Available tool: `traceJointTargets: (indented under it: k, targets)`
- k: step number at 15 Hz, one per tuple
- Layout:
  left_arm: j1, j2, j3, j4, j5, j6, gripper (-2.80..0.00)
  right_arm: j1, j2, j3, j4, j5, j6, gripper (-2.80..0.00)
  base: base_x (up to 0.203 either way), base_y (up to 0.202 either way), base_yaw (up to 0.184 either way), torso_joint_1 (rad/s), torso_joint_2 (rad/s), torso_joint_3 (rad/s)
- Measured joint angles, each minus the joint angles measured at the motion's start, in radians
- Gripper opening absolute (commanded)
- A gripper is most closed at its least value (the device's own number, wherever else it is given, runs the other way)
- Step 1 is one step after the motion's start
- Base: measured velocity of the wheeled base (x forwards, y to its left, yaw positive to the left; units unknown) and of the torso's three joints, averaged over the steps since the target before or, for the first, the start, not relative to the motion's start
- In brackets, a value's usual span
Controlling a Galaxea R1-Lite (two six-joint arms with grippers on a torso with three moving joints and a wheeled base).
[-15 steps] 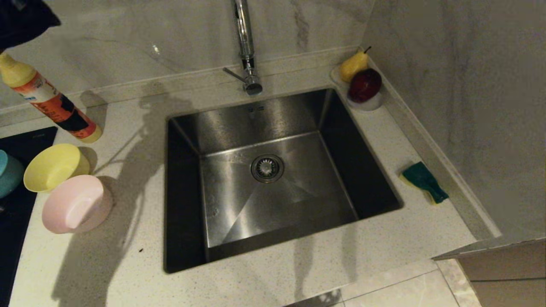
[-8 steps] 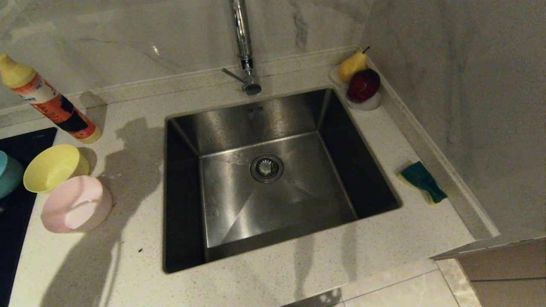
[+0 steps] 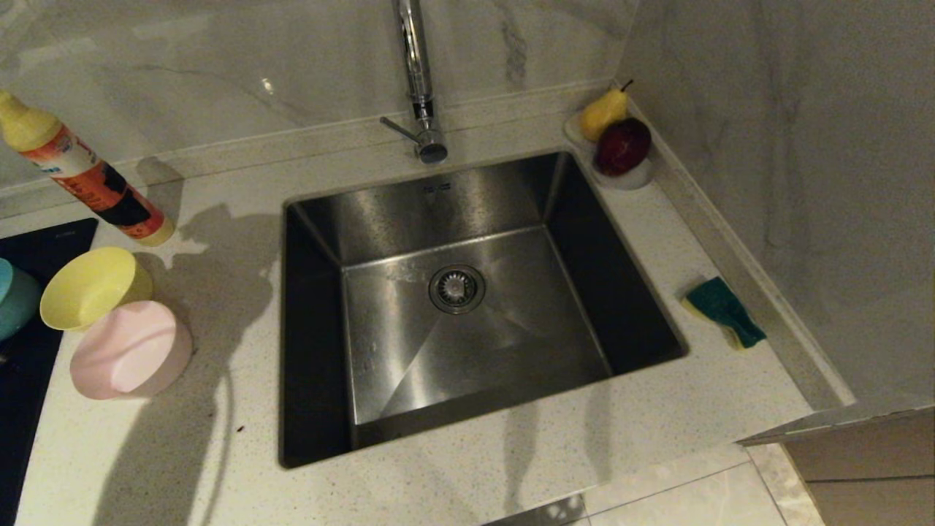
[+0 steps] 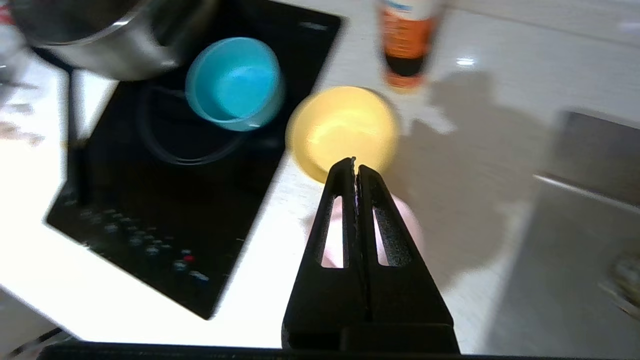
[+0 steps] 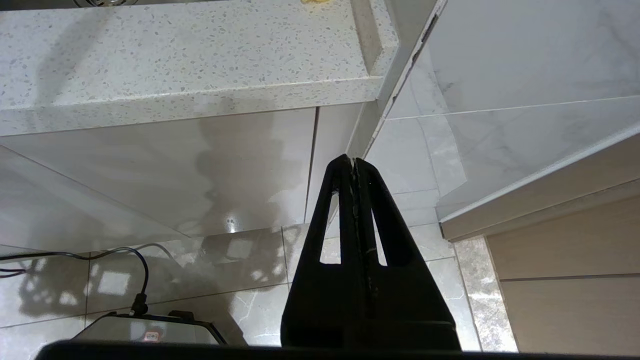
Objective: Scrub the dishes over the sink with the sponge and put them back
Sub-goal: Place the bowl on the bowl
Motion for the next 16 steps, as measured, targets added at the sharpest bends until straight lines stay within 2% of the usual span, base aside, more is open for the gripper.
traceJointTargets:
  k: [3, 6, 8, 11, 16]
  targets:
    - [0.061, 0.063, -0.018, 0.016, -0.014, 0.015, -2.80, 0.000, 0.000, 0.000, 0.000, 0.000, 0.000, -2.80, 0.000, 0.000, 0.000, 0.000, 0.00, 0.000]
    - [0.141, 0.144, -0.048, 0.036, -0.107, 0.038, -2.80, 0.000, 0.000, 0.000, 0.000, 0.000, 0.000, -2.80, 0.000, 0.000, 0.000, 0.000, 0.00, 0.000]
    - [0.190, 0.197, -0.095, 0.049, -0.140, 0.049, -2.80, 0.000, 0.000, 0.000, 0.000, 0.000, 0.000, -2.80, 0.000, 0.000, 0.000, 0.000, 0.00, 0.000]
    - [0.260, 0.255, -0.152, 0.052, -0.259, 0.058, -2.80, 0.000, 0.000, 0.000, 0.000, 0.000, 0.000, -2.80, 0.000, 0.000, 0.000, 0.000, 0.00, 0.000]
    - [0.434, 0.321, -0.166, 0.044, -0.436, 0.050, -2.80, 0.000, 0.000, 0.000, 0.000, 0.000, 0.000, -2.80, 0.000, 0.000, 0.000, 0.000, 0.00, 0.000]
